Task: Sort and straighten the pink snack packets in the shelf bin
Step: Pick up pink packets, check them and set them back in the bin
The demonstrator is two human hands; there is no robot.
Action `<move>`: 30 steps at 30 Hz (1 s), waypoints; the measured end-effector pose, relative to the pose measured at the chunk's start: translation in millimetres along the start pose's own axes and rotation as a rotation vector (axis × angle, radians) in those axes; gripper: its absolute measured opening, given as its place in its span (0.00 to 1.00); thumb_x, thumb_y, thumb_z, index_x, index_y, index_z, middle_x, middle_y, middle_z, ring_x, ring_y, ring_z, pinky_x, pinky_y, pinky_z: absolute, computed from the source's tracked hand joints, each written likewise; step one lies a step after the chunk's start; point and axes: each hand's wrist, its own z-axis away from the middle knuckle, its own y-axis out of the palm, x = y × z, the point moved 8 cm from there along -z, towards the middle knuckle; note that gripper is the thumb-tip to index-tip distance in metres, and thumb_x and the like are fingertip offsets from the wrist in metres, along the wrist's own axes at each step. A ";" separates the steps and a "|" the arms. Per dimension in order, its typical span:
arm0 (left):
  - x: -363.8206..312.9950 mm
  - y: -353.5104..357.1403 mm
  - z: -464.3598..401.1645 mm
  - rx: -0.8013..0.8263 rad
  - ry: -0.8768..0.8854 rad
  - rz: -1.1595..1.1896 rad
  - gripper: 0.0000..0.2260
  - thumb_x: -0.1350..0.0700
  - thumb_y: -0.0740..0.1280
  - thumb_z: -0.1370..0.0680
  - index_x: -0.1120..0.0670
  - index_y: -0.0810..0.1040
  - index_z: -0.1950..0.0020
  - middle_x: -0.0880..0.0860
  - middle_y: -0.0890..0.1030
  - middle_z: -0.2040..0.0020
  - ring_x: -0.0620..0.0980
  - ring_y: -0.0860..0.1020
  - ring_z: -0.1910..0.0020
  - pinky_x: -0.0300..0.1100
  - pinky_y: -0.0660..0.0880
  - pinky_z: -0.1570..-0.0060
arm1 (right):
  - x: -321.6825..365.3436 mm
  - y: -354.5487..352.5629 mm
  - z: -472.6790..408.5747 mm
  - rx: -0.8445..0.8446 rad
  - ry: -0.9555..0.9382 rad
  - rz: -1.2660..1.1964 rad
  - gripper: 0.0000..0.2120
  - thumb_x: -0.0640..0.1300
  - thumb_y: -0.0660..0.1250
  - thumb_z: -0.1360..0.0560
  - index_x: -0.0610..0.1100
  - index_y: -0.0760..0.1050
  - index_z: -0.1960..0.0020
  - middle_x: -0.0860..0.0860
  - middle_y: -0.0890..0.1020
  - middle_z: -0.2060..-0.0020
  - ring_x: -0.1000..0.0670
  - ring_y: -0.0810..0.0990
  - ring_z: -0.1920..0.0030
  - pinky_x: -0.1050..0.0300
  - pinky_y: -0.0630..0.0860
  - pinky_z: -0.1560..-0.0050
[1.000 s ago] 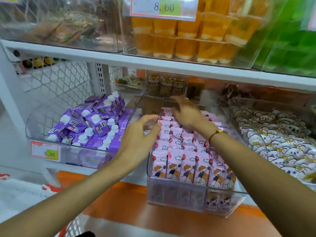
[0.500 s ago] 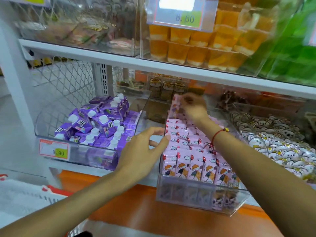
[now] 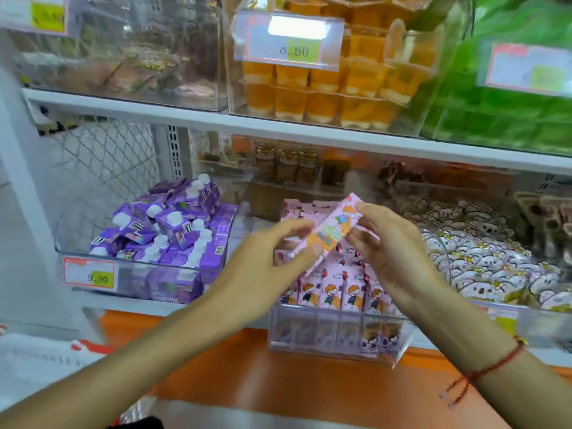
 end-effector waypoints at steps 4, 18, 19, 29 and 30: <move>12.0 13.7 11.9 0.042 -0.091 0.169 0.11 0.57 0.71 0.25 0.45 0.76 0.46 0.43 0.80 0.48 0.31 0.79 0.56 0.26 0.74 0.58 | -14.5 -4.8 13.1 0.056 0.035 0.031 0.05 0.41 0.64 0.22 0.41 0.77 0.53 0.53 0.84 0.68 0.58 0.82 0.67 0.67 0.78 0.64; 0.4 15.8 16.2 -0.145 -0.041 0.084 0.10 0.50 0.70 0.26 0.45 0.72 0.48 0.40 0.80 0.47 0.32 0.78 0.52 0.32 0.76 0.54 | -9.6 8.3 21.9 0.217 -0.076 0.366 0.21 0.45 0.62 0.21 0.44 0.67 0.30 0.46 0.77 0.36 0.51 0.78 0.38 0.56 0.73 0.35; 1.1 13.9 16.2 -0.152 -0.038 -0.013 0.13 0.46 0.72 0.28 0.43 0.72 0.47 0.38 0.81 0.48 0.33 0.78 0.51 0.38 0.77 0.49 | -9.8 8.1 22.0 0.222 -0.087 0.350 0.18 0.44 0.63 0.22 0.46 0.68 0.32 0.47 0.79 0.39 0.52 0.80 0.41 0.61 0.76 0.40; -8.0 2.4 16.9 -0.222 0.073 -0.141 0.19 0.43 0.73 0.32 0.37 0.70 0.46 0.32 0.78 0.50 0.36 0.79 0.54 0.42 0.78 0.52 | -5.0 10.5 24.9 0.361 -0.130 0.218 0.13 0.43 0.65 0.24 0.46 0.77 0.40 0.55 0.84 0.47 0.57 0.81 0.45 0.67 0.76 0.48; -8.5 1.6 17.2 -0.231 0.086 -0.165 0.16 0.44 0.73 0.31 0.37 0.71 0.47 0.32 0.79 0.50 0.35 0.79 0.53 0.43 0.78 0.50 | -4.2 11.3 25.4 0.371 -0.129 0.217 0.14 0.41 0.63 0.23 0.43 0.76 0.38 0.53 0.84 0.45 0.56 0.81 0.44 0.65 0.76 0.45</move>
